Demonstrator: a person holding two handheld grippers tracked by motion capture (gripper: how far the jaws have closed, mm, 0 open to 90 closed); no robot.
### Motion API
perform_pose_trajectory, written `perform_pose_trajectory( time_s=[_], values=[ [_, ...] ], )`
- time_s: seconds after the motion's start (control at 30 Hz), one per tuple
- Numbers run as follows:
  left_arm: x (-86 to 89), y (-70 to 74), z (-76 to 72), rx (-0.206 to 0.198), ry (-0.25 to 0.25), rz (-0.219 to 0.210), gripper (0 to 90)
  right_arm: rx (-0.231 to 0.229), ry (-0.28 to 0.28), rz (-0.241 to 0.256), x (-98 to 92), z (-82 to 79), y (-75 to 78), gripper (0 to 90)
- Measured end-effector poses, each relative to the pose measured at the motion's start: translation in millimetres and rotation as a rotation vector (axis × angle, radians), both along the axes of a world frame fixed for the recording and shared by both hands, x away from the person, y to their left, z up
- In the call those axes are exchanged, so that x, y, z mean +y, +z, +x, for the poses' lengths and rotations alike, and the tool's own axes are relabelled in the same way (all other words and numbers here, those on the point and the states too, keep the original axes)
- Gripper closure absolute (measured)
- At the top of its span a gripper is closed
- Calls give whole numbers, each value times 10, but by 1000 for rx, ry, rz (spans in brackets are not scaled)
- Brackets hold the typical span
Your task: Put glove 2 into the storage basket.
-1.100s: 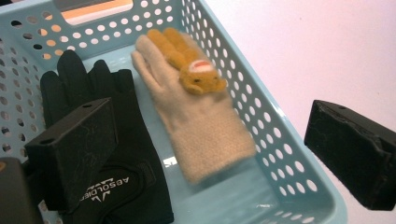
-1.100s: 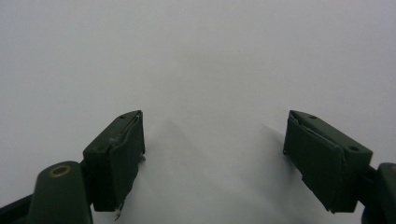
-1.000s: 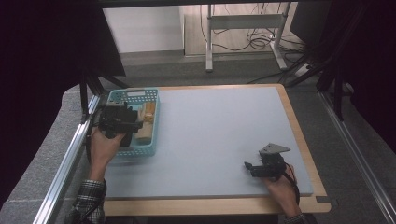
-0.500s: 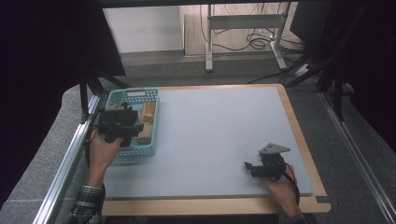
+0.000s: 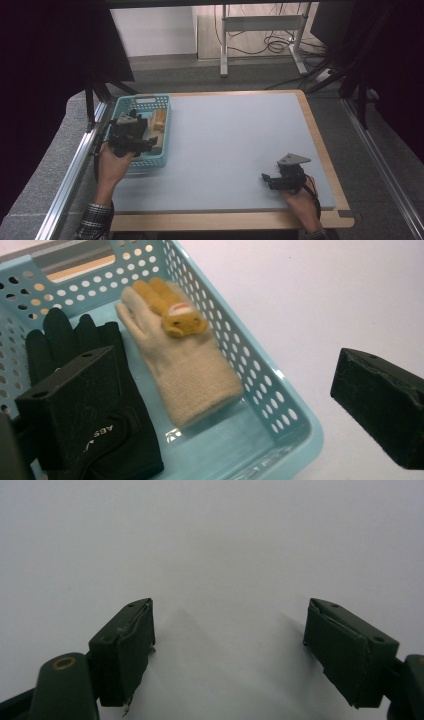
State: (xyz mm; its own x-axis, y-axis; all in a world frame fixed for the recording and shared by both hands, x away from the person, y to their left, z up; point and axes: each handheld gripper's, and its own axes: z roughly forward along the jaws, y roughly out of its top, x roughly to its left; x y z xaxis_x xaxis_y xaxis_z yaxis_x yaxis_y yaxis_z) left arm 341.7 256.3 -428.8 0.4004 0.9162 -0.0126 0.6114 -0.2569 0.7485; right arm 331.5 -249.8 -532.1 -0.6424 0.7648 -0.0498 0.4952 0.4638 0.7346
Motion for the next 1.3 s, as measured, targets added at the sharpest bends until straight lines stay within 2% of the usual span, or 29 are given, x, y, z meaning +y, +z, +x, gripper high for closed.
perform_pose_trajectory(
  time_s=[0.13, 0.8, 1.3],
  values=[
    [-26, -14, -37, -5, -12, 5, 4, 0, 1, 0, 0, 0, 0, 201],
    [-176, -33, -176, -27, -71, -31, 4, 1, 0, -1, 0, 0, 1, 200],
    [-406, -68, -174, -41, -112, -54, 5, 1, 0, -1, 0, 0, 1, 200]
  ],
)
